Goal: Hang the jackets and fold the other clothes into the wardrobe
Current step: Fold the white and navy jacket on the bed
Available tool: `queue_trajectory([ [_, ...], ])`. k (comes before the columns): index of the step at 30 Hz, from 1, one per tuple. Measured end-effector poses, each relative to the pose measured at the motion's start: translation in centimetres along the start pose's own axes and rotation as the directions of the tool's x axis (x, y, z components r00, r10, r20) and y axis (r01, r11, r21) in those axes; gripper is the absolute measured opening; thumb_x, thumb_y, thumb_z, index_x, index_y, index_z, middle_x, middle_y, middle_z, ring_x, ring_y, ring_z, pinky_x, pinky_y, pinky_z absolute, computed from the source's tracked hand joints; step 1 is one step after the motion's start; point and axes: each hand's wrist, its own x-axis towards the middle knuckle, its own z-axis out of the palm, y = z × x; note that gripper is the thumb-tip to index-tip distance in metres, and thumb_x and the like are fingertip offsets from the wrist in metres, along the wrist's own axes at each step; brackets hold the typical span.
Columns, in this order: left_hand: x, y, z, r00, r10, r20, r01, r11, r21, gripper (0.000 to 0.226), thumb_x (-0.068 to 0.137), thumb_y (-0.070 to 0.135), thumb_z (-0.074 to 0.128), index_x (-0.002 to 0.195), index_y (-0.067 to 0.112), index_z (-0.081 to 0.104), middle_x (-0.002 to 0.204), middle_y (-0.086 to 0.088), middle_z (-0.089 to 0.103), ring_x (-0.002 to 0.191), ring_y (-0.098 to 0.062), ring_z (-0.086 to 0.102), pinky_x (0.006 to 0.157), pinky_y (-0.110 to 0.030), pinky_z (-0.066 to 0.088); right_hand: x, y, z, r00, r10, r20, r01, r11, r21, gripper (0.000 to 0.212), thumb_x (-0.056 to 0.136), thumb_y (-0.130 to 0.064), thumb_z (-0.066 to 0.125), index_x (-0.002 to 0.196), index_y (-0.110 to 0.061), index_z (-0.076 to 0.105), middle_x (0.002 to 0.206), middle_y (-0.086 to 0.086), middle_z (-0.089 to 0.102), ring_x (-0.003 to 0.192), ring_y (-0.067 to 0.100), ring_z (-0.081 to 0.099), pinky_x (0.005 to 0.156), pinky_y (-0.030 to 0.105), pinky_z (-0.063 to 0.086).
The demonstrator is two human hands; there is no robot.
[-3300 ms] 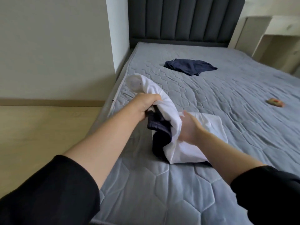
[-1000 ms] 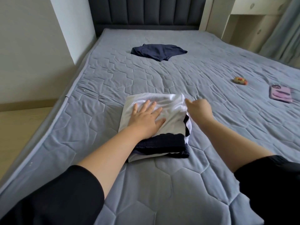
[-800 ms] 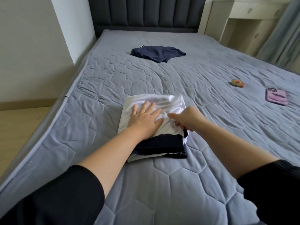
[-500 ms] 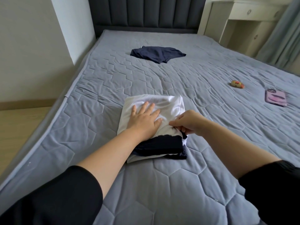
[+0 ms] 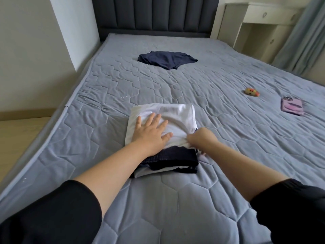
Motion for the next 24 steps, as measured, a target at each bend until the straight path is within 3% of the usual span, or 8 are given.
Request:
queue_trajectory([
  [3,-0.4,0.0,0.0,1.0,0.01,-0.012,-0.01,1.0,0.004,0.06,0.097,0.054,0.009,0.152,0.03,0.008,0.161,0.002,-0.006,0.145,-0.018,-0.018,0.113,-0.053,-0.012,-0.3,-0.9,0.3,0.805,-0.512,-0.299,0.389,0.837,-0.385,0.021,0.086,-0.014,0.049,0.107,-0.01,0.052,0.115,0.009,0.055,0.107,0.029,0.052,0.079,0.037,0.042],
  [5,-0.6,-0.2,0.0,0.998,0.048,-0.038,-0.049,0.999,-0.018,0.057,0.099,0.049,0.013,0.152,0.028,0.012,0.161,0.003,-0.002,0.146,-0.017,-0.014,0.114,-0.051,-0.01,-0.2,-0.9,1.0,0.661,-0.719,-0.215,0.583,0.673,-0.455,0.035,0.093,-0.019,0.047,0.127,-0.013,0.051,0.137,0.007,0.048,0.127,0.027,0.042,0.1,0.041,0.036],
  [9,-0.5,-2.1,0.1,0.995,0.065,-0.077,-0.075,0.989,-0.13,0.05,0.101,0.043,0.019,0.149,0.032,0.025,0.161,0.004,0.003,0.147,-0.012,-0.008,0.115,-0.043,-0.007,1.0,1.0,2.2,0.904,-0.417,0.093,0.427,0.886,-0.183,0.031,0.101,-0.029,0.026,0.112,-0.017,0.053,0.126,-0.001,0.048,0.131,0.019,0.035,0.11,0.055,0.019],
  [14,0.8,-4.6,0.3,0.98,-0.166,-0.113,0.117,0.931,-0.347,0.051,0.1,0.044,0.027,0.15,0.032,0.022,0.161,0.004,0.001,0.147,-0.02,0.0,0.116,-0.045,0.012,2.4,0.5,1.8,0.946,-0.314,-0.078,0.312,0.95,-0.026,0.022,0.096,-0.024,0.036,0.089,-0.016,0.055,0.097,0.005,0.054,0.106,0.028,0.054,0.093,0.042,0.041],
  [16,1.2,-5.1,0.0,0.925,-0.38,-0.028,0.266,0.696,-0.667,0.065,0.095,0.043,0.044,0.151,0.025,0.016,0.158,-0.004,0.017,0.142,-0.027,0.024,0.108,-0.037,0.029,3.3,-0.3,1.4,0.983,-0.128,-0.132,0.156,0.962,0.225,0.031,0.091,-0.028,0.049,0.111,-0.005,0.057,0.103,0.015,0.062,0.098,0.031,0.06,0.072,0.034,0.044],
  [18,1.3,-5.4,-0.1,0.813,-0.543,0.212,0.417,0.288,-0.862,0.082,0.086,0.046,0.06,0.15,0.014,0.021,0.146,-0.009,0.039,0.126,-0.03,0.046,0.098,-0.034,0.04,3.5,-0.6,1.0,0.997,0.079,-0.018,-0.063,0.891,0.451,0.058,0.086,-0.038,0.06,0.126,0.001,0.047,0.111,0.016,0.061,0.099,0.032,0.06,0.073,0.033,0.046],
  [21,0.9,-6.2,-0.6,0.782,-0.386,0.489,0.497,-0.088,-0.863,0.062,0.08,0.047,0.069,0.126,0.009,0.054,0.108,-0.007,0.065,0.088,-0.02,0.064,0.069,-0.028,0.05,3.7,-0.5,0.4,0.963,0.139,0.232,-0.245,0.81,0.533,0.054,0.081,-0.046,0.067,0.112,-0.005,0.053,0.097,0.01,0.065,0.088,0.03,0.063,0.076,0.037,0.051],
  [24,0.5,-6.9,-1.0,0.799,-0.201,0.566,0.517,-0.249,-0.819,0.033,0.083,0.036,0.069,0.104,0.011,0.067,0.088,-0.008,0.072,0.081,-0.022,0.066,0.073,-0.031,0.054,3.2,-0.2,-0.1,0.878,0.095,0.469,-0.357,0.782,0.511,0.043,0.083,-0.047,0.066,0.107,-0.011,0.062,0.085,0.007,0.069,0.073,0.024,0.064,0.067,0.031,0.049],
])
